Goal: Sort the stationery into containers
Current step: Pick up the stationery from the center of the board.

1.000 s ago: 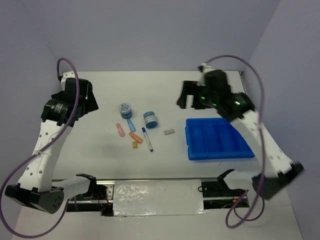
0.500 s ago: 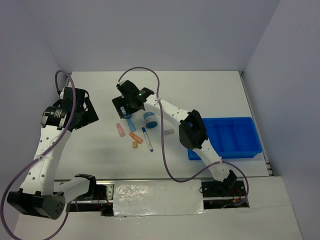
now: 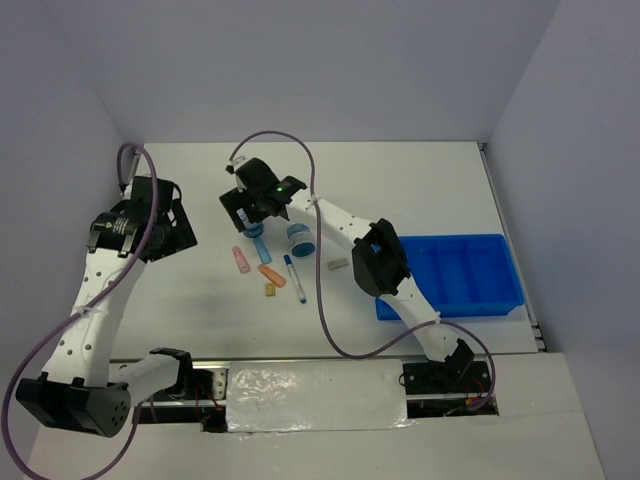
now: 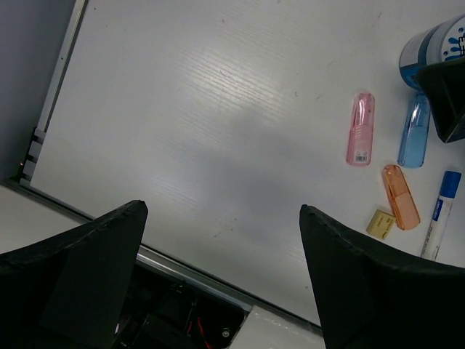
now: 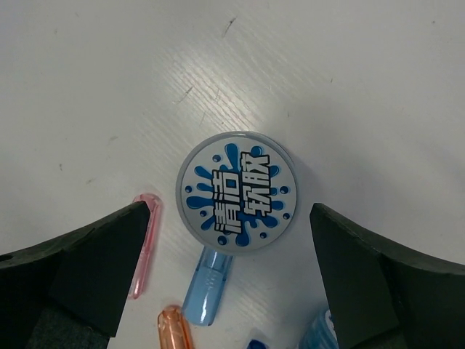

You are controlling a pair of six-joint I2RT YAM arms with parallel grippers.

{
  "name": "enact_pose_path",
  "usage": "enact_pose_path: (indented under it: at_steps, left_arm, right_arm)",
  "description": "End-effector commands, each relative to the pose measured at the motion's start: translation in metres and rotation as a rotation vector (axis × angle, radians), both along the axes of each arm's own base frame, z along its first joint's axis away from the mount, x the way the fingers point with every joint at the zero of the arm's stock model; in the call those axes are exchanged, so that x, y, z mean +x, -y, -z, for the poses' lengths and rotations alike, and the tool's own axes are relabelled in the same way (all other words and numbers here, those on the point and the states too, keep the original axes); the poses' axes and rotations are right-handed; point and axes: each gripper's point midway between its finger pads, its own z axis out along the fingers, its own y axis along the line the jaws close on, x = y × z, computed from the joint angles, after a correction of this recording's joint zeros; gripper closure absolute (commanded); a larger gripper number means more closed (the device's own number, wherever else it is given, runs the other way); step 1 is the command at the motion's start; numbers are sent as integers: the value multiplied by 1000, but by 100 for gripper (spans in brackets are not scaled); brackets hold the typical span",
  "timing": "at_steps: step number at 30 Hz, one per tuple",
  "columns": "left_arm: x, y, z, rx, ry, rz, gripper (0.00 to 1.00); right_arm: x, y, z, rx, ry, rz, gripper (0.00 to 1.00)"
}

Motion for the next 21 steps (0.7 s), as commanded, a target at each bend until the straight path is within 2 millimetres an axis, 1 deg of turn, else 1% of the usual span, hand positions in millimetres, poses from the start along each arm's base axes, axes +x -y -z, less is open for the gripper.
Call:
enact_pose_path:
  at_steps: [1,4,7,9,10,11,13,14,15,16,17,19,20,21]
  left_arm:
    - [4,-3,-3,34,2,21,1]
    - [8,3,-2,12,2,46,1]
    - [10,7,0,8,-5,61,1]
    - [12,9,1,10,-10,81,1]
    - [12,12,3,3,-19,96,1]
    - [13,12,4,2,-22,105,1]
    - [13,13,7,5,-34,120,1]
    - [13,13,8,8,-37,124,1]
    - [13,12,8,15,-40,131,1]
    - [13,11,8,21,-41,131,1]
    - [13,10,8,29,-43,131,1]
    - [14,10,7,35,-38,135,1]
    - [14,12,7,29,-37,142,1]
    - [15,13,6,24,-31,145,1]
  right_arm:
    - [12,-11,-5,17,71,-25,1]
    - [15,-14,-5,27,83,-35,1]
    - [18,-18,1,37,90,-42,6]
    - [17,-20,4,39,93,-54,11]
    - [16,-21,5,38,98,-59,14]
    - [18,-24,3,47,115,-59,21]
    - [20,-22,4,44,128,-56,30]
    - [21,-23,3,46,137,-53,40]
    - [24,-25,-2,52,148,-51,45]
    - [25,-25,-6,58,155,-49,57]
    - [27,-25,-12,65,168,-46,61]
    - [28,-25,-34,94,197,-48,72]
    - [31,-28,-49,138,215,-55,77]
    - [30,-24,-76,189,229,-45,78]
